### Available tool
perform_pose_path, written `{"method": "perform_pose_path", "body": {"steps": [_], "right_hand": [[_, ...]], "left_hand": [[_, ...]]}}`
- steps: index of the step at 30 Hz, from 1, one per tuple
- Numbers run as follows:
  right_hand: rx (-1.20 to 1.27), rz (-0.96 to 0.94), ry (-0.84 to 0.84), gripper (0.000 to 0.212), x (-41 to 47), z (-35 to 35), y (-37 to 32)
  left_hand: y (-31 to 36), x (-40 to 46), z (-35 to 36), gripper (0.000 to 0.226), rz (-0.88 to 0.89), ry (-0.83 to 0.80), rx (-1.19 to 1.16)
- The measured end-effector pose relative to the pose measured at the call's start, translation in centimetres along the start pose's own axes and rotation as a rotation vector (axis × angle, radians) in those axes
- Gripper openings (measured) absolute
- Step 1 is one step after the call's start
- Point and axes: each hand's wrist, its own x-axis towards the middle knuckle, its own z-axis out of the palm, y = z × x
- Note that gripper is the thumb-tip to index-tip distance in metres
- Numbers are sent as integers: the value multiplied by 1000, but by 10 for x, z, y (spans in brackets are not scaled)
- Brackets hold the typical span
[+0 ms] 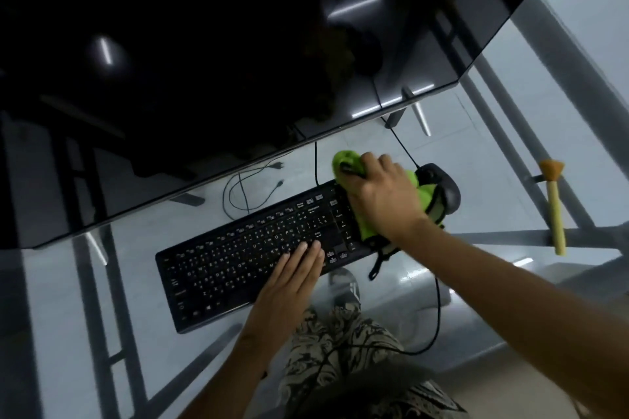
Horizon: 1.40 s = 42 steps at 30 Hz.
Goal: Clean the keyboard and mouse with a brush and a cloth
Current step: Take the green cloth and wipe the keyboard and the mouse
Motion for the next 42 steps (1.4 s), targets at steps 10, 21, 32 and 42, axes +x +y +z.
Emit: {"method": "perform_pose_path", "body": {"steps": [10, 21, 32, 42], "right_hand": [[4, -179, -120, 47, -8, -7, 32], [9, -383, -174, 40, -12, -22, 95], [78, -516, -225, 36, -55, -14, 87], [-38, -795, -229, 35, -17, -21, 59]], "left_hand": [[1, -1, 9, 53, -25, 83, -24], [-2, -3, 18, 86, 25, 131, 32], [-1, -3, 18, 75, 26, 129, 41], [-1, -3, 18, 81, -3, 132, 28]]}}
